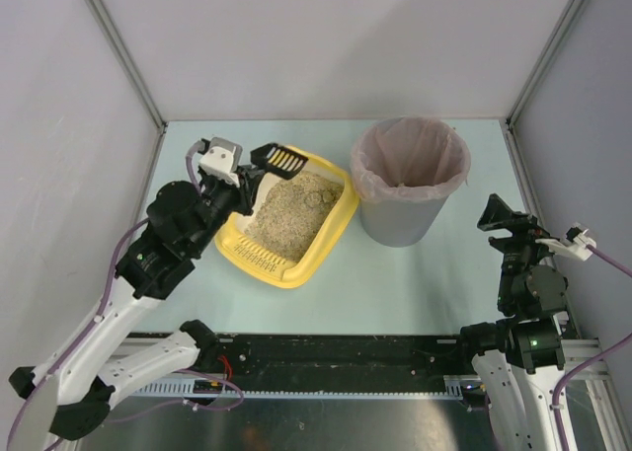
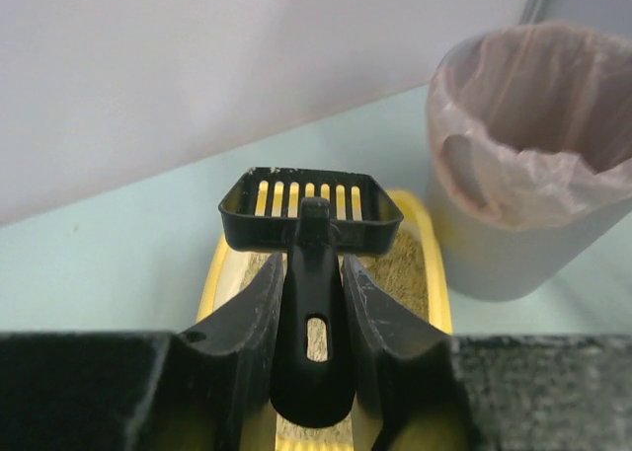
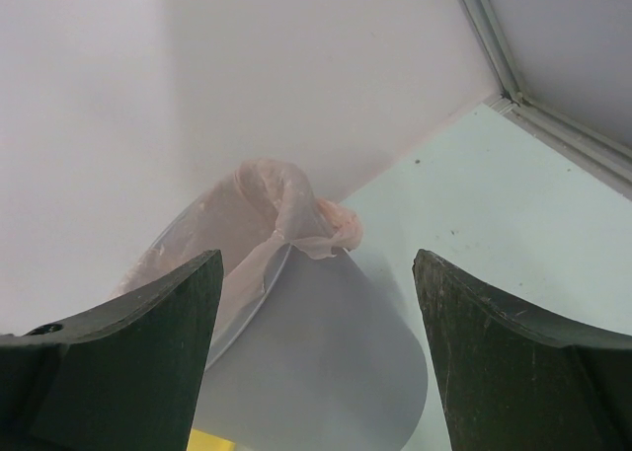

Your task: Clean the litter box

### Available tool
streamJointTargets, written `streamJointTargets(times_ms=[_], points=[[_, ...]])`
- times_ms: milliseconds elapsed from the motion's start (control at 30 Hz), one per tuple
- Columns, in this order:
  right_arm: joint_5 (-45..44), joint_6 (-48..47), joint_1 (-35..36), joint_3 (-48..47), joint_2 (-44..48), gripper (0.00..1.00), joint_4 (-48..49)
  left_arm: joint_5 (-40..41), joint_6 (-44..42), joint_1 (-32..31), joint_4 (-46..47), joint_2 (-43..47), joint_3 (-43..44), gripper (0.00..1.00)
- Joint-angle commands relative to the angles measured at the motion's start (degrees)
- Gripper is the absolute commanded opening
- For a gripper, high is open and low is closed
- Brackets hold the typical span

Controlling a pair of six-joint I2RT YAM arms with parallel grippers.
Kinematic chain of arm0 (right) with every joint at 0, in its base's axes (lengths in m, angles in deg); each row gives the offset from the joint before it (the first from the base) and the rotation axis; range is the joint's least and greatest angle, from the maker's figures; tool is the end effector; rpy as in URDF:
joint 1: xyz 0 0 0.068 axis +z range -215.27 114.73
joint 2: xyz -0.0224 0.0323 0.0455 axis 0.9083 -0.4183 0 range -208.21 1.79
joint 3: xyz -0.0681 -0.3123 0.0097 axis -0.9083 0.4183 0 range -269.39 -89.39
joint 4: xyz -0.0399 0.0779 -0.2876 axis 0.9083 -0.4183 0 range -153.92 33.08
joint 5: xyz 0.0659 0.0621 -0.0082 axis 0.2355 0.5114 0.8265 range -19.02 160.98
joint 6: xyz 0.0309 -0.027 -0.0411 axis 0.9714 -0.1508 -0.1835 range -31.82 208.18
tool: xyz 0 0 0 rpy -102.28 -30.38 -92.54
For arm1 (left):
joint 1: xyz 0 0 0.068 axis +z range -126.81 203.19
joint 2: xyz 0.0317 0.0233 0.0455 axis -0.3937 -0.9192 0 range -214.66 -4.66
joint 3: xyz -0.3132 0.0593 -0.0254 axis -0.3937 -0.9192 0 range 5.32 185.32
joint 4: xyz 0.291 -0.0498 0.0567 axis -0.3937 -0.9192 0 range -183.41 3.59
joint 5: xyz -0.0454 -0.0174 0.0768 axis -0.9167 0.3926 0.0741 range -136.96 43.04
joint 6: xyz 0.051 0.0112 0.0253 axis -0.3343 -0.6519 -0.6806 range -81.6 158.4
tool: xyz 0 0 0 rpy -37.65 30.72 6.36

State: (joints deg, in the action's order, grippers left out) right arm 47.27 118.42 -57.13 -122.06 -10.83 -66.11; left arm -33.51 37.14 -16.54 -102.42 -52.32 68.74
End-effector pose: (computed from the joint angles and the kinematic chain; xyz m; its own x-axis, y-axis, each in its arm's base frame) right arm 0.0754 -0.0061 0.3573 0.2927 0.5077 -0.8103 0.1318 0.8179 0.5600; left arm 0.1473 -0.1098 0.4794 0.0063 0.0226 -0.9997 0.4427 0.8964 0.0230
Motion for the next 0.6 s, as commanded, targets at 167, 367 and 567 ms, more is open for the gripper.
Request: streamJointTargets(times_ms=[167, 367, 567], points=[[-1.4, 2.3, -0.1, -0.3, -0.8, 0.83, 0.8, -10.0, 8.1, 8.3, -11.5, -3.7, -3.1, 0.00], [-1.3, 3.2, -0.1, -0.2, -1.6, 0.83, 0.9, -18.8, 8.4, 12.2, -11.4, -10.6, -2.4, 0.00], [-1.0, 3.3, -0.1, -0.3, -3.0, 0.83, 1.2, -17.3, 8.0, 13.6, -11.1, -15.5, -2.6, 0.00]])
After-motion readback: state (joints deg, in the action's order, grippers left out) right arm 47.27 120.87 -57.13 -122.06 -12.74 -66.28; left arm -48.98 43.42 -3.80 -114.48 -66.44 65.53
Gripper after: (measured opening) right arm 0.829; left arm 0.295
